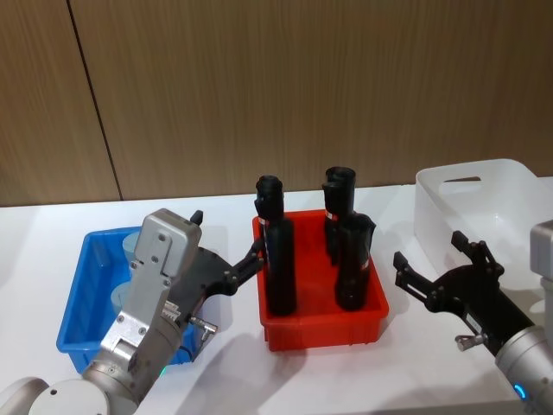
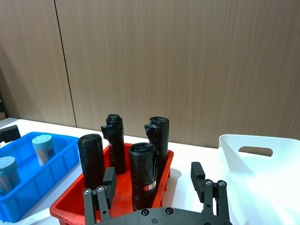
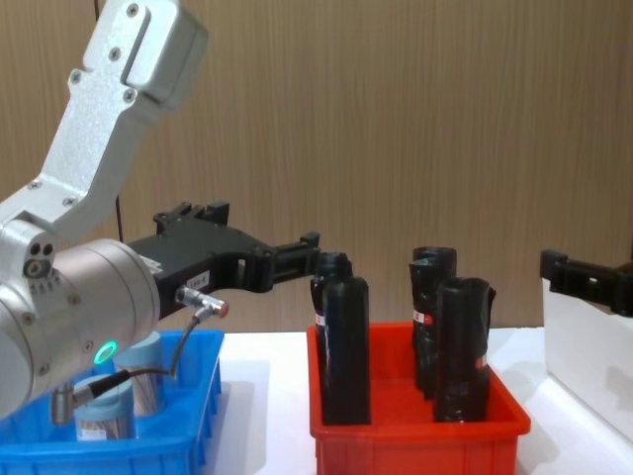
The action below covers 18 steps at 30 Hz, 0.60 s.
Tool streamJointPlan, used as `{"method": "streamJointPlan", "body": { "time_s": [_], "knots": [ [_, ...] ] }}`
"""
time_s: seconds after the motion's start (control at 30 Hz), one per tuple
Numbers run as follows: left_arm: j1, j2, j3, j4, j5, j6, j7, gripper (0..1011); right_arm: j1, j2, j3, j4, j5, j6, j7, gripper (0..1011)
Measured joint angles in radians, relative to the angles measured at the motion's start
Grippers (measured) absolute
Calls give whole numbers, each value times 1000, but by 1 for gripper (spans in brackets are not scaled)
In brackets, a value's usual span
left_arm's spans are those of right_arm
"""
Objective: Pick the cotton swabs from the blue box and place them into the white box.
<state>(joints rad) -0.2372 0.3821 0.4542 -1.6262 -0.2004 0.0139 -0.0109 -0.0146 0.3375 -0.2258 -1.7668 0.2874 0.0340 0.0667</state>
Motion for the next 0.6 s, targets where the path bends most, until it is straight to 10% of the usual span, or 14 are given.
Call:
{"method": "streamJointPlan", "body": {
  "time_s": [0.6],
  "knots": [
    [0,0,0,0,0,0,0,1003,0,0,0,0,0,0,0,1002]
  ]
}}
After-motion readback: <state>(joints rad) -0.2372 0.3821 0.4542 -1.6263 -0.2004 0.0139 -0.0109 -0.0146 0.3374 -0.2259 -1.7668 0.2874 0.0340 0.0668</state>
